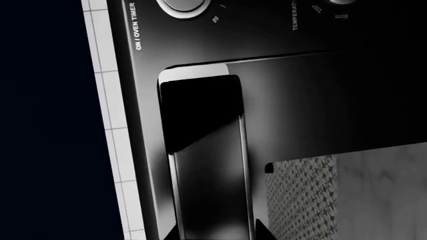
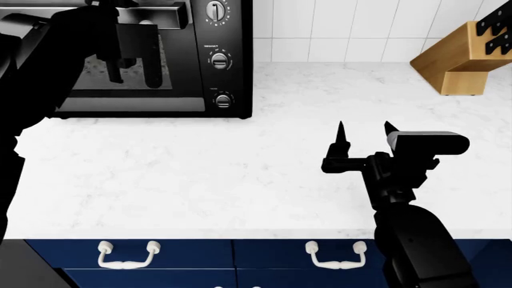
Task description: Open the toaster oven door.
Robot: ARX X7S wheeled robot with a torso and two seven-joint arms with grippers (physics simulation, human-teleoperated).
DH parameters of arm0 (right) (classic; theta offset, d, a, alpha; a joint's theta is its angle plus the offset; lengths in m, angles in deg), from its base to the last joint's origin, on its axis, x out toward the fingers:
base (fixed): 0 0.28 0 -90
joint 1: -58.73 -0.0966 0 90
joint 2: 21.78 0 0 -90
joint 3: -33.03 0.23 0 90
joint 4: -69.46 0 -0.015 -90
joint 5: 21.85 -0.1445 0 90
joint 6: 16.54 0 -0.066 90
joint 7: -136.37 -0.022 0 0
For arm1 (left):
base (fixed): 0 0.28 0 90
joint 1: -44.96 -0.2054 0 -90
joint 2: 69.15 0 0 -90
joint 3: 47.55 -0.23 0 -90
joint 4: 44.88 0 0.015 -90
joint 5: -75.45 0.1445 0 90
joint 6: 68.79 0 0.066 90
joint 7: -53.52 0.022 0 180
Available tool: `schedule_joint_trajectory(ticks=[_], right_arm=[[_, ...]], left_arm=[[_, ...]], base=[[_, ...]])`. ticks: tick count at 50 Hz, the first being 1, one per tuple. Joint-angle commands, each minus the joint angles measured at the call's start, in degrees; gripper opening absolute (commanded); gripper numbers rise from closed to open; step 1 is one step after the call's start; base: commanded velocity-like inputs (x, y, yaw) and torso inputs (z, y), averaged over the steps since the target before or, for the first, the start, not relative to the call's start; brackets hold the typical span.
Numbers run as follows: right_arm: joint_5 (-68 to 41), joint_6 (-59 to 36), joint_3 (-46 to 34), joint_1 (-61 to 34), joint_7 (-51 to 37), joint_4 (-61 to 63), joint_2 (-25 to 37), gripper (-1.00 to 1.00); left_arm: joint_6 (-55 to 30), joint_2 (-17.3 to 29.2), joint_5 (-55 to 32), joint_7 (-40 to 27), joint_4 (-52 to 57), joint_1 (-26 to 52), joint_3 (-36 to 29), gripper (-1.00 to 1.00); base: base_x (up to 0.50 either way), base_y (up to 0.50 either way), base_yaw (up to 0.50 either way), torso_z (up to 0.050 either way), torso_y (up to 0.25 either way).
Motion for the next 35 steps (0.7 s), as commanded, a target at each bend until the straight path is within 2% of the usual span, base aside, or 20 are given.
schedule_joint_trajectory(ticks=[1, 10, 16, 35], right_arm=[[-0.4, 0.1, 0.2, 0.4, -0.3, 0.3, 0.2, 1.0], [-0.7, 0.3, 0.1, 0.4, -0.5, 0.2, 0.2, 1.0], [-0.8, 0.1, -0.2, 0.3, -0.6, 0.7, 0.2, 1.0], [-1.4, -0.3, -0.8, -0.2, -0.7, 1.3, 0.3, 1.0]], left_arm=[[-0.9, 2.8, -0.3, 1.3, 5.1, -3.8, -2.3, -1.0], [-5.0, 9.9, -1.5, 4.1, 20.9, -9.4, 0.0, -1.0], [-6.0, 14.1, -1.9, 4.8, 27.6, -12.3, 0.8, -1.0], [-15.3, 25.1, -4.6, 11.8, 52.3, -20.3, 4.6, -1.0]], base=[[0.0, 0.0, 0.0, 0.0, 0.0], [0.0, 0.0, 0.0, 0.0, 0.0], [0.0, 0.0, 0.0, 0.0, 0.0], [0.0, 0.0, 0.0, 0.0, 0.0]])
